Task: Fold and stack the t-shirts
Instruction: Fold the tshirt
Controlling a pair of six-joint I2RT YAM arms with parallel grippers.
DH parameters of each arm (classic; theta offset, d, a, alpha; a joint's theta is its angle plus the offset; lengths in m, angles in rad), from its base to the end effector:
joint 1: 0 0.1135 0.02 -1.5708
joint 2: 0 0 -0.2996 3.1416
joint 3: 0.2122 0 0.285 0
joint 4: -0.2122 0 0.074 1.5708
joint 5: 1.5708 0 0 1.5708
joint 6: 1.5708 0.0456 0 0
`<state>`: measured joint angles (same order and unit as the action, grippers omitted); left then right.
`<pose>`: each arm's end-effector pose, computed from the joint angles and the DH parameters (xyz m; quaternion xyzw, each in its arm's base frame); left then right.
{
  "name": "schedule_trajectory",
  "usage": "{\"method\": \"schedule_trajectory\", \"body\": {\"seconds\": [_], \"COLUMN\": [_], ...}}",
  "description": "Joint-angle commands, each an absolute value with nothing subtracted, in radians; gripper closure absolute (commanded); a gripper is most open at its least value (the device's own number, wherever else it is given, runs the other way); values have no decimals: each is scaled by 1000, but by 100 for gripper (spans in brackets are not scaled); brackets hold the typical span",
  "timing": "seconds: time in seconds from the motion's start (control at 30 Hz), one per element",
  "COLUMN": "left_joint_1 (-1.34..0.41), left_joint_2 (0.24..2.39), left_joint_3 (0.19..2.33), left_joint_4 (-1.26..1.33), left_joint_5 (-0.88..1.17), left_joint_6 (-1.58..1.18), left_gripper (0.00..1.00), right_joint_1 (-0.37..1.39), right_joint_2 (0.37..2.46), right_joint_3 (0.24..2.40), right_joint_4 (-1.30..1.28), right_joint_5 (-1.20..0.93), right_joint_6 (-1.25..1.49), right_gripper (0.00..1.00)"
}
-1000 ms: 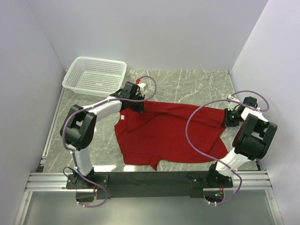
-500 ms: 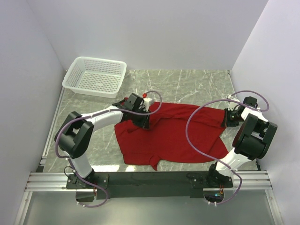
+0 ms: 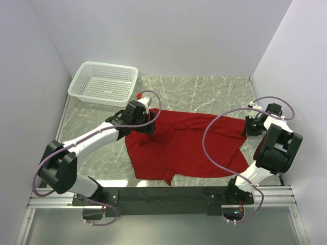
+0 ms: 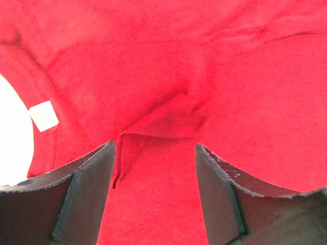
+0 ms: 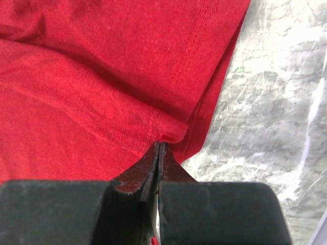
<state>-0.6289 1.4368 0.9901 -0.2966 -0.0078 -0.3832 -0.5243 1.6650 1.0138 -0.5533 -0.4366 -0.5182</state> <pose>0.2794 -0.2028 0.2633 0.1107 0.9089 -0.1918 0.3534 0.3104 -0.1573 0.1830 -0.0365 0.9601 0.0961 0.2602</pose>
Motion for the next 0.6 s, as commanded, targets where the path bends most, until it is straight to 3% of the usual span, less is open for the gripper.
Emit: {"method": "schedule_trajectory", "body": {"seconds": [0.0,0.43,0.53,0.57], "left_joint_1": [-626,-624,-624,-626], "left_joint_2": [1457,1566,1615,1646], "left_joint_3": [922,923,962,974], "left_joint_4": [-307,-270,-274,-282], "left_joint_5": [-87,-86,-65,-61], "left_joint_6": [-459,-373,-345,-336], "left_gripper": [31,32,39,49], "right_joint_1": [-532,-532,-532,-532], "right_joint_2": [1658,1671,1667,1666], "right_joint_3": [1065,1060,1055,1055], "right_joint_4": [-558,-557,-557,-557], "right_joint_5": [-454,-456,-453,-453], "right_joint_6": [-525,-514,-517,-517], "right_gripper": [99,99,99,99]}}
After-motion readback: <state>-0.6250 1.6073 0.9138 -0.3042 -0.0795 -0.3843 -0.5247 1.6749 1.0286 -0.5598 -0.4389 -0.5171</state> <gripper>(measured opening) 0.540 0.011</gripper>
